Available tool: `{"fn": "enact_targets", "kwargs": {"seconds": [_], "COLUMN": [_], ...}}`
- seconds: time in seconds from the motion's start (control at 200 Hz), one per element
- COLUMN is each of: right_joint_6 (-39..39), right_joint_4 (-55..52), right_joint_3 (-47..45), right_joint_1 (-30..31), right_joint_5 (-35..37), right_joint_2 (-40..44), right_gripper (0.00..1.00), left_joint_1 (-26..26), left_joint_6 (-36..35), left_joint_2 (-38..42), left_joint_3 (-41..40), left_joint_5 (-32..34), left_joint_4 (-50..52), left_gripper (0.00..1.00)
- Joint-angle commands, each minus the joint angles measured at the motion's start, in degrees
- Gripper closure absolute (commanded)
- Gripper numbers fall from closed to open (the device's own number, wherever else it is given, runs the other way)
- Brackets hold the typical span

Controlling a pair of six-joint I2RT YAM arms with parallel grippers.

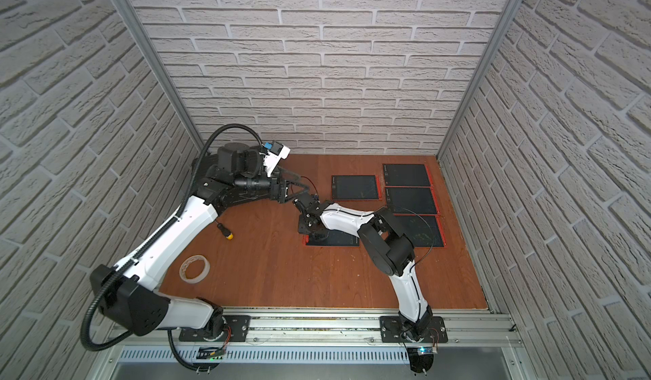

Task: Place the stylus back onto the writing tablet
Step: Place the stylus on the writing tablet.

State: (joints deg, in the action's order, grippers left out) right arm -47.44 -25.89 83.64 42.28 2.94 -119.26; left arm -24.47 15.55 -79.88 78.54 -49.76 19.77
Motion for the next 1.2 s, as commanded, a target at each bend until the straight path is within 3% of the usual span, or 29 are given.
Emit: {"fn": "enact_targets", "kwargs": {"seconds": [0.0,0.26,0.55,1.195], "right_joint_6": [-0.6,-0.3,0.2,0.9], "right_joint_4": [1.4,2.5,-1.7,1.4], "right_joint_3": [-1.5,-2.1,-0.8,-0.4], "right_joint_1": [0.8,1.1,2.1,3.0], "right_joint_5": [0.7,1.3,7.4,5.0], "right_joint_2": [1.7,2.7,3.9,3.5], "right_gripper": [0.89,0.89,0.89,0.88], "left_joint_1": [-0.3,-0.3,-0.2,-0.3], "left_joint_6": [-0.9,-0.9,-1.0,-1.0], "left_joint_2": [0.5,0.4,0.4,0.5], "left_joint_3": [1.5,1.5,1.6,1.6], "left_joint_5": [0.0,0.0,0.0,0.0], "left_joint_4": [-0.9,-0.8,-0.8,-0.7], "left_gripper": [0.02,0.02,0.02,0.02]}}
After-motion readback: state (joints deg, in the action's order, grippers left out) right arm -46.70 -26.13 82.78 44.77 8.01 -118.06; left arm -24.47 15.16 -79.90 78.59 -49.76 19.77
